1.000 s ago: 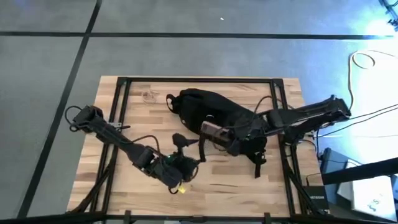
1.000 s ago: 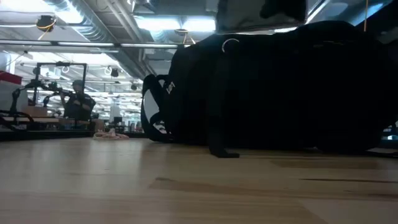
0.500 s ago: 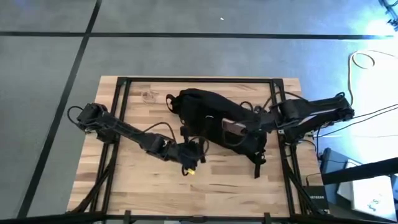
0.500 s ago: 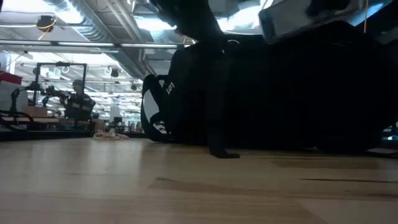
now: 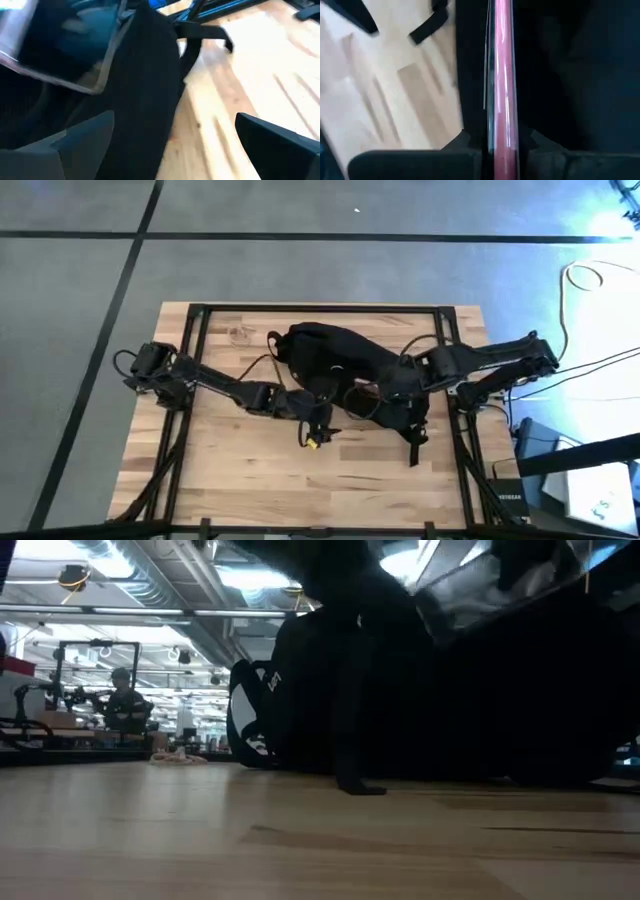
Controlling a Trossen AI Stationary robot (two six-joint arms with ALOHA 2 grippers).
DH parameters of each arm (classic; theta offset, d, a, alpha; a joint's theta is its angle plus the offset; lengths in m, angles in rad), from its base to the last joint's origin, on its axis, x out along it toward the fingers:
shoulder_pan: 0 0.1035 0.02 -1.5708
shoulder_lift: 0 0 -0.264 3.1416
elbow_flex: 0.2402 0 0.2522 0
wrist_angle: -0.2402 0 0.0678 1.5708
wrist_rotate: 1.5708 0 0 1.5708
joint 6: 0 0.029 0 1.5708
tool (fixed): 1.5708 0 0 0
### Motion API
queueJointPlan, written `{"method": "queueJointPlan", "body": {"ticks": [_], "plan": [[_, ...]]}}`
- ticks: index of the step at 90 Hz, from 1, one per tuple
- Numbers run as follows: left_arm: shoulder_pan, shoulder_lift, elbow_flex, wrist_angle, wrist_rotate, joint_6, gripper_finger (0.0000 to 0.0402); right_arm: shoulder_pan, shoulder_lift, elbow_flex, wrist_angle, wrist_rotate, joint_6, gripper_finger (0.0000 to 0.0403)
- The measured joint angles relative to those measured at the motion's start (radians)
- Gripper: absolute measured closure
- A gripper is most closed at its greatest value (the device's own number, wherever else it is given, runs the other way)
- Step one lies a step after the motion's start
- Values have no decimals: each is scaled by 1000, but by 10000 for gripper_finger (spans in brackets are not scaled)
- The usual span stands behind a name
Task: Unpack backpack
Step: Put the pink cellphone into the black backpack
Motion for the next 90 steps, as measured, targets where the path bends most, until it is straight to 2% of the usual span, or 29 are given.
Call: {"method": "queueJointPlan", "body": {"ticks": [11,21,37,68,90], "plan": [[53,39,-1,54,34,-11,2,1,-1,73,-96,113,38,382],[92,66,0,83,48,-37,2,1,-2,101,-138,149,48,382],[123,102,2,102,58,-113,2,1,-1,84,-137,146,48,382],[107,115,1,90,75,-116,2,0,1,64,-117,82,50,382],[106,115,1,95,76,-116,2,1,80,64,-120,46,10,382]]}}
